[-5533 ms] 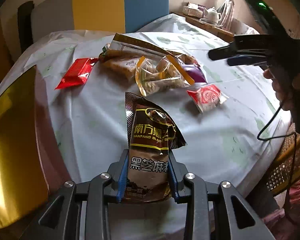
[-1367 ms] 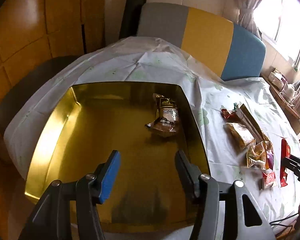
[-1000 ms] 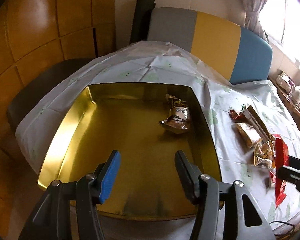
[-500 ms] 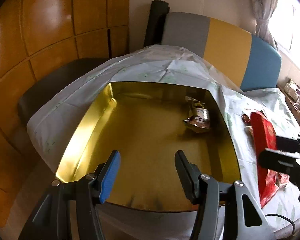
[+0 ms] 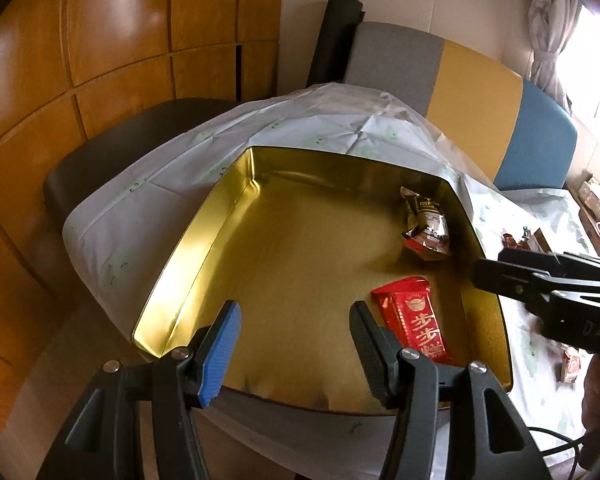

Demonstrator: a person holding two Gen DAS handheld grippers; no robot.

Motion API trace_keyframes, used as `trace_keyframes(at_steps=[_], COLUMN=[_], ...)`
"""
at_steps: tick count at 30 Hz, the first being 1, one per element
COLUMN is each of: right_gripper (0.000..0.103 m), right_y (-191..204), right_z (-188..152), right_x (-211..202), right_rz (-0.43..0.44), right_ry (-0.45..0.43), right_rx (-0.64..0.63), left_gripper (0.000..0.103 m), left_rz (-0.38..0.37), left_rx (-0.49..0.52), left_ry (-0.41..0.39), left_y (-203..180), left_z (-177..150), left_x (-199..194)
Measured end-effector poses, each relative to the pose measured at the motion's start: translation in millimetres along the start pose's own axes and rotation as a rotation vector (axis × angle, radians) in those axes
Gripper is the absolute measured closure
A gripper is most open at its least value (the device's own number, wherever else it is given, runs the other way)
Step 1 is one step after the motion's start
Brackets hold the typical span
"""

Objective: Organize snacks
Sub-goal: 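Lower the red packet into the gold tray and open the right gripper, then move the left gripper to the pile and grasp the clear orange-strip bag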

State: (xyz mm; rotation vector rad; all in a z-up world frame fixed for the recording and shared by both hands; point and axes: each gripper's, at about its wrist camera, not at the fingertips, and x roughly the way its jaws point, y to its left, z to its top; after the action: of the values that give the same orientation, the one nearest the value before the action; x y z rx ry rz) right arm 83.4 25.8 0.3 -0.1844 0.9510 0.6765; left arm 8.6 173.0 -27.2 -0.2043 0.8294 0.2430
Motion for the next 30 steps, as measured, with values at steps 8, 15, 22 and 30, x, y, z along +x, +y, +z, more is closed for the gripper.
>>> trace_keyframes(at_steps=[8, 15, 22, 30], right_gripper=[0.041, 0.028, 0.024, 0.024], right_y=[-11.5, -26.1, -49.3, -94.7], right_z=[-22.1, -48.0, -73.6, -100.4], right_x=[-17.6, -48.2, -73.8, -99.8], right_rz=[-0.037, -0.087, -0.164, -0.26], right_ry=[-0.027, -0.078, -0.101, -0.109], right_rx=[0.033, 0.076, 0.112, 0.201], left_gripper=[0.046, 0.046, 0.046, 0.046], left_rz=[-0.052, -0.079, -0.097, -0.123], left_rx=[0.006, 0.072, 0.112, 0.159], left_ry=[0.014, 0.003, 0.001, 0.02], left_y=[-7.4, -28.7, -43.3, -58.7], left_z=[-0.5, -2.5, -3.8, -6.6], left_x=[-0.1, -9.2, -14.7, -17.1])
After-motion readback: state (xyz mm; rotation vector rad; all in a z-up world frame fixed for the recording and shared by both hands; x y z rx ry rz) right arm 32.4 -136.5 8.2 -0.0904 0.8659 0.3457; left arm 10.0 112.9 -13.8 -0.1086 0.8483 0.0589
